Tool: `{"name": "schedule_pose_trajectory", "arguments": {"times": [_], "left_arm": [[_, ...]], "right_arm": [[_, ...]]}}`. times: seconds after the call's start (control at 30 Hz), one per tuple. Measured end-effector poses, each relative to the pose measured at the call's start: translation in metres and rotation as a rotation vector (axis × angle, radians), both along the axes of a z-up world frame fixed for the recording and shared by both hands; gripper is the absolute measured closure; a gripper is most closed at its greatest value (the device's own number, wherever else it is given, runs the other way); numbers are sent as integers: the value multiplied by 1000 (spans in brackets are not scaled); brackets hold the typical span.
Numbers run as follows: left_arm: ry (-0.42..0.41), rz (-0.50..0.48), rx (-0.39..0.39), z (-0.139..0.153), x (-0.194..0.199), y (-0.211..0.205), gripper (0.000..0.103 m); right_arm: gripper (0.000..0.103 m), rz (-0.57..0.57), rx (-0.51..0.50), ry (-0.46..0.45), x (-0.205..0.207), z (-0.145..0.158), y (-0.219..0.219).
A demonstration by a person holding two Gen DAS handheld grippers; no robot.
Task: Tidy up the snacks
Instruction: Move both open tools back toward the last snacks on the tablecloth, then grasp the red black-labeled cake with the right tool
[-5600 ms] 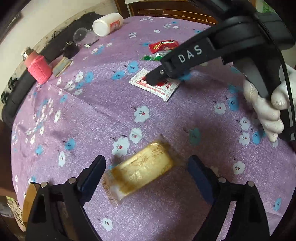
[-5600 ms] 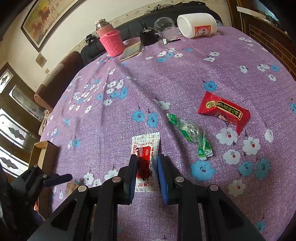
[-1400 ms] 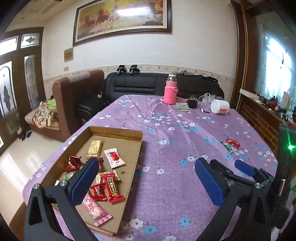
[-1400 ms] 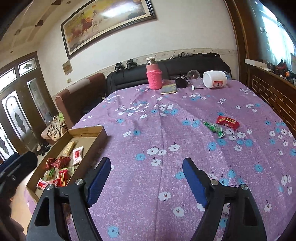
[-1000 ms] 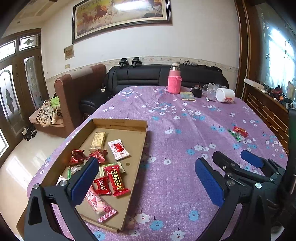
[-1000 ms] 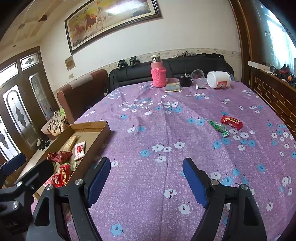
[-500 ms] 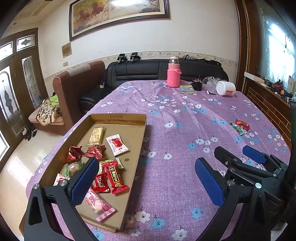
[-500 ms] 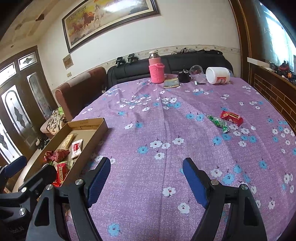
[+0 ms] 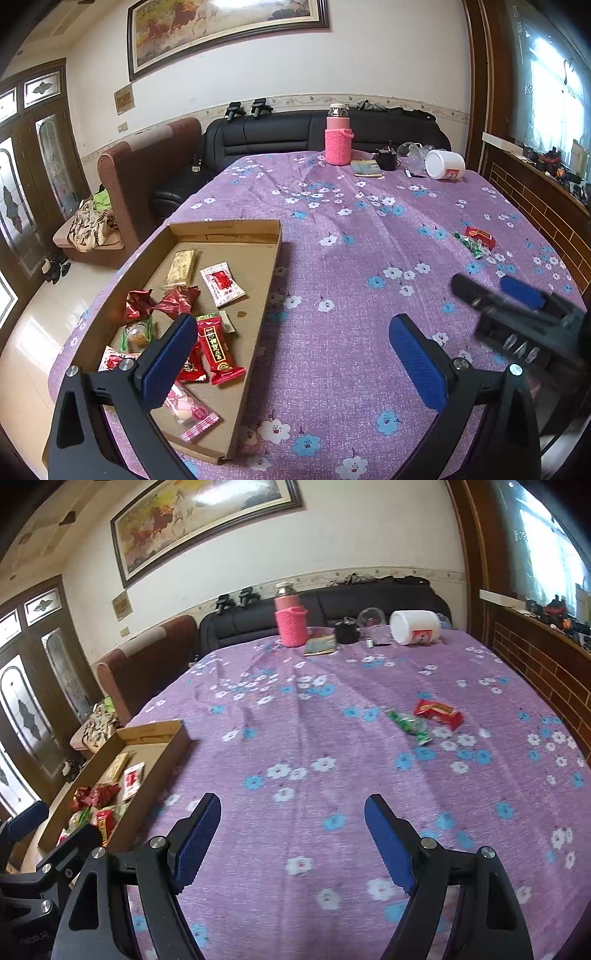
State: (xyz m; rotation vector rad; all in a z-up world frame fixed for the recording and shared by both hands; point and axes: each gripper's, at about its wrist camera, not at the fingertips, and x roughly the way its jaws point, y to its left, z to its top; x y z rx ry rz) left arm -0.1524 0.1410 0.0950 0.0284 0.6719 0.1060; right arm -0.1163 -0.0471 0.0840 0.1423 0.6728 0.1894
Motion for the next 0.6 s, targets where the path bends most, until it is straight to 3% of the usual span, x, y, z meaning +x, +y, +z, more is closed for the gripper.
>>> {"name": "schedule_pose_trajectory", "arguments": {"times": [0.27, 0.5, 0.6], "left_arm": [[34, -65, -61, -9, 7, -6, 0], [72, -120, -87, -19, 17, -19, 0], [83, -118, -92, -22, 22, -19, 0]], "right_arm": [[19, -72, 16, 29, 58, 25, -103], [20, -69, 91, 192, 154, -11, -142], [35, -80, 57, 234, 184, -28, -142]]}}
